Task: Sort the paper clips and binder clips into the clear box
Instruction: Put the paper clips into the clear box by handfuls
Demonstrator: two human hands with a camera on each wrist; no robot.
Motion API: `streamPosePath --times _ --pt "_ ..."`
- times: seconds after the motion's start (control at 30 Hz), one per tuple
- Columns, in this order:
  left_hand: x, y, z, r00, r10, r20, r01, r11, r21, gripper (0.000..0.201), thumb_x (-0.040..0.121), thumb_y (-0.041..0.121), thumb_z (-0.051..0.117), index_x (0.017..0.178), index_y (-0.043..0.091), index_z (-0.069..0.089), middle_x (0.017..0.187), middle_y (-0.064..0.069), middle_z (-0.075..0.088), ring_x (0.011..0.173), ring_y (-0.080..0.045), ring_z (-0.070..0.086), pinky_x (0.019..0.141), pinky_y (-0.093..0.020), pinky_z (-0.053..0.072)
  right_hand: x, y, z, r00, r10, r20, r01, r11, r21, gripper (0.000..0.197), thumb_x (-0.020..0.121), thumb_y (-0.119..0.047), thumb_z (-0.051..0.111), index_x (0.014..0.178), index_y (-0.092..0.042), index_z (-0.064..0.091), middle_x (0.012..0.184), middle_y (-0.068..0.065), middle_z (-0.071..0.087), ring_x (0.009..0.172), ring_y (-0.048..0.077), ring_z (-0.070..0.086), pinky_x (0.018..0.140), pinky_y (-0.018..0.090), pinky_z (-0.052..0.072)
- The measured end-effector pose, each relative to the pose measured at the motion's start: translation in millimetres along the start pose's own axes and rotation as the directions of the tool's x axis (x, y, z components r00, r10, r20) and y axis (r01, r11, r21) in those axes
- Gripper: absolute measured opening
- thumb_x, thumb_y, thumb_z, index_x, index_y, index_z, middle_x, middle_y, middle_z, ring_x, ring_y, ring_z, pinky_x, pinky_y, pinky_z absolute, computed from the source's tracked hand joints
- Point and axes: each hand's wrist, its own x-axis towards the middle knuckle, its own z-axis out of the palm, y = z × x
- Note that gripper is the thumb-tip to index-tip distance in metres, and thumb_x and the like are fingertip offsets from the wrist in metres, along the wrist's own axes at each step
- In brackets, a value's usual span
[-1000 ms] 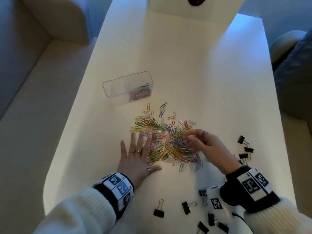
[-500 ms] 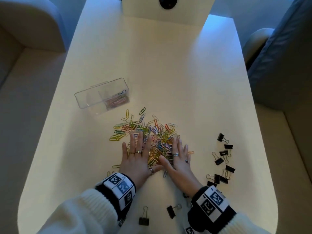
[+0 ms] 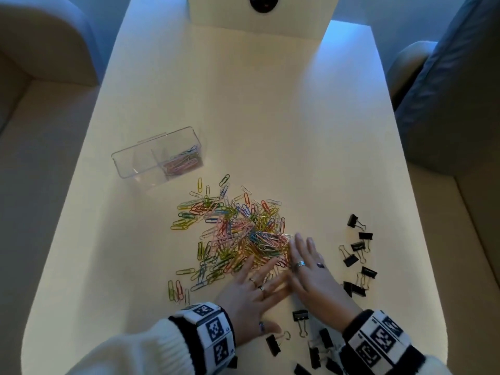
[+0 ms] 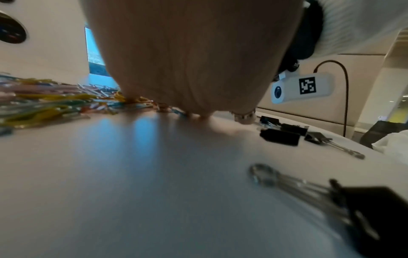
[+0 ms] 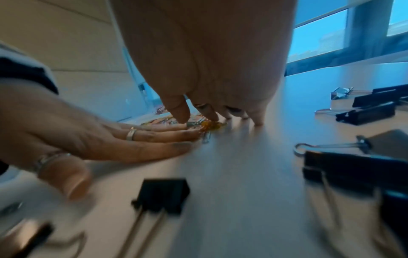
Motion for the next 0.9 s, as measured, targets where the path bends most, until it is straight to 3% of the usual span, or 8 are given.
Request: streamPosePath --times 0.1,0.2,0.27,0.33,0.47,0.63,0.77,0.9 --pt "-11 -6 -11 0.993 -0.103 -0.059 0.101 0.994 -0.034 0.075 0.073 0.069 -0.007 0.135 0.033 -0.032 0.144 0.009 -0.041 0.123 -0.016 -0.050 0.102 -0.047 -0.033 1 -3 -10 0.977 -0.030 -0.211 0.070 0.980 0.185 0.052 0.098 -0.029 0.033 0.145 -0.025 0.012 0.151 -0.016 0.002 0.140 0.004 0.006 0.113 0.022 0.012" --pt "-37 -19 -3 0.924 -0.339 -0.176 0.330 0.941 -0.077 0.077 0.084 0.069 0.002 0.147 0.025 0.001 0.157 -0.002 -0.005 0.142 -0.026 -0.008 0.109 -0.050 0.001 -5 4 -23 0.943 -0.018 -0.331 0.066 0.989 0.134 0.023 0.094 -0.032 0.041 0.115 -0.029 0.050 0.116 -0.011 0.051 0.091 -0.002 0.054 0.083 0.017 0.045" --pt "-58 -34 15 0.874 -0.468 -0.132 0.448 0.880 -0.160 0.081 0.086 0.070 0.010 0.145 0.016 0.025 0.153 -0.009 0.023 0.138 -0.032 0.019 0.107 -0.049 0.011 -5 4 -24 0.988 -0.026 -0.150 0.039 0.996 0.084 0.014 0.093 -0.038 0.043 0.097 -0.029 0.053 0.090 -0.010 0.057 0.073 -0.001 0.053 0.068 0.017 0.047" --pt "-75 -52 35 0.853 -0.519 -0.057 0.505 0.847 -0.167 0.089 0.082 0.075 0.011 0.144 0.014 0.028 0.152 -0.011 0.026 0.137 -0.035 0.019 0.108 -0.048 0.002 -2 2 -20 0.999 -0.050 -0.013 0.051 0.997 0.058 0.017 0.092 -0.040 0.044 0.095 -0.028 0.056 0.082 -0.012 0.057 0.070 -0.001 0.052 0.063 0.013 0.042" --pt "-80 -70 42 0.841 -0.541 0.034 0.537 0.823 -0.187 0.096 0.076 0.081 0.010 0.145 0.016 0.023 0.153 -0.013 0.018 0.139 -0.037 0.010 0.108 -0.051 0.000 15 -14 -16 0.984 -0.164 -0.076 0.170 0.982 0.077 0.020 0.092 -0.036 0.047 0.100 -0.023 0.060 0.089 -0.009 0.056 0.077 0.003 0.051 0.069 0.016 0.044" --pt "-58 -71 26 0.794 -0.596 -0.120 0.553 0.790 -0.265 0.092 0.080 0.078 0.005 0.147 0.017 0.010 0.156 -0.009 -0.007 0.143 -0.030 -0.010 0.107 -0.052 0.008 32 -25 -29 0.963 -0.185 -0.194 0.222 0.956 0.193 0.014 0.091 -0.027 0.052 0.095 -0.019 0.062 0.091 -0.004 0.062 0.079 0.007 0.057 0.072 0.021 0.047" --pt "-48 -83 -6 0.751 -0.640 -0.162 0.551 0.742 -0.381 0.092 0.059 0.083 -0.020 0.128 0.027 -0.045 0.139 -0.002 -0.047 0.132 -0.025 -0.038 0.110 -0.043 -0.017 47 -20 -49 0.901 0.053 -0.430 0.046 0.975 0.217 0.031 0.092 -0.032 0.048 0.119 -0.019 0.053 0.120 0.005 0.047 0.113 0.020 0.044 0.099 0.035 0.038" --pt "-27 -108 -29 0.723 -0.681 -0.118 0.574 0.687 -0.444 0.086 0.080 0.069 0.009 0.139 0.020 -0.029 0.148 -0.003 -0.034 0.139 -0.024 -0.027 0.113 -0.040 -0.012 60 -34 -48 0.953 0.105 -0.285 -0.067 0.988 0.138 0.052 0.092 -0.041 0.043 0.138 -0.016 0.035 0.136 0.005 0.031 0.127 0.021 0.023 0.109 0.035 0.022"
